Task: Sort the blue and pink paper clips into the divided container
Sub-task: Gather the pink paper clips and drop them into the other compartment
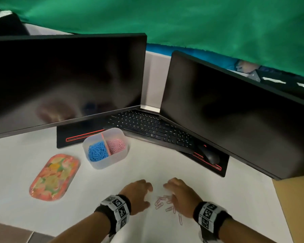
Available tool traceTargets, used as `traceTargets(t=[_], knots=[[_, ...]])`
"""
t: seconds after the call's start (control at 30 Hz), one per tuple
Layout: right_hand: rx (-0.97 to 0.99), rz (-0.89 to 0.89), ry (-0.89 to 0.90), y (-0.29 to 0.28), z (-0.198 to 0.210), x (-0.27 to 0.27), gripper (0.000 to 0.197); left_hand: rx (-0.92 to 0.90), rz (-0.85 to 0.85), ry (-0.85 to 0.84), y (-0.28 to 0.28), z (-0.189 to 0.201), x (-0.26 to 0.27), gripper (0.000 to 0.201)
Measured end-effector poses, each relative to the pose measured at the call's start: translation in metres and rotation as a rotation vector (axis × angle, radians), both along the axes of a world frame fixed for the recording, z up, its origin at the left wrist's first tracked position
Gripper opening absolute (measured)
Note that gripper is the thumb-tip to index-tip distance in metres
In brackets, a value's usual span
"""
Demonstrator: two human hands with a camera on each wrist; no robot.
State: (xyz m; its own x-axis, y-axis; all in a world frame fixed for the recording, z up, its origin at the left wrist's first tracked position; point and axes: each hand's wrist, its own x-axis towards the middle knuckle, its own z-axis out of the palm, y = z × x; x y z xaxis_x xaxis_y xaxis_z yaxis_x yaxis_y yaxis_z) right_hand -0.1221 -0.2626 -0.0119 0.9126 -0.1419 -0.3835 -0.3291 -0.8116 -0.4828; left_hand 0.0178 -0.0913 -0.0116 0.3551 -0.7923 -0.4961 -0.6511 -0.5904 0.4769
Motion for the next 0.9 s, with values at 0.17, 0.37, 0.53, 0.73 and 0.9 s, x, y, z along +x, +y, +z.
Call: traceTargets(t=[0.17, 0.37, 0.53, 0.73, 0.9], knots=[[0.025, 0.121, 0.080, -0.008, -0.004, -0.039, 0.075, 0.038, -0.093, -0.040, -0.019, -0.010, -0.030, 0.064], [0.049, 0.170, 0.082, -0.021, -0.010, -0.046, 0.072, -0.009, -0.062, -0.101, -0.028, -0.013, -0.042, 0.034], [0.051, 0.147, -0.024, -0.021, -0.010, -0.030, 0.031, -0.025, -0.041, -0.150, -0.032, -0.014, -0.050, 0.023], [-0.015, 0.144, -0.068, -0.015, -0.013, -0.013, 0.020, 0.023, -0.044, -0.212, -0.033, -0.019, -0.055, 0.025], [-0.066, 0.145, -0.011, -0.006, -0.010, -0.004, 0.017, 0.050, -0.046, -0.249, -0.032, -0.023, -0.058, 0.026]])
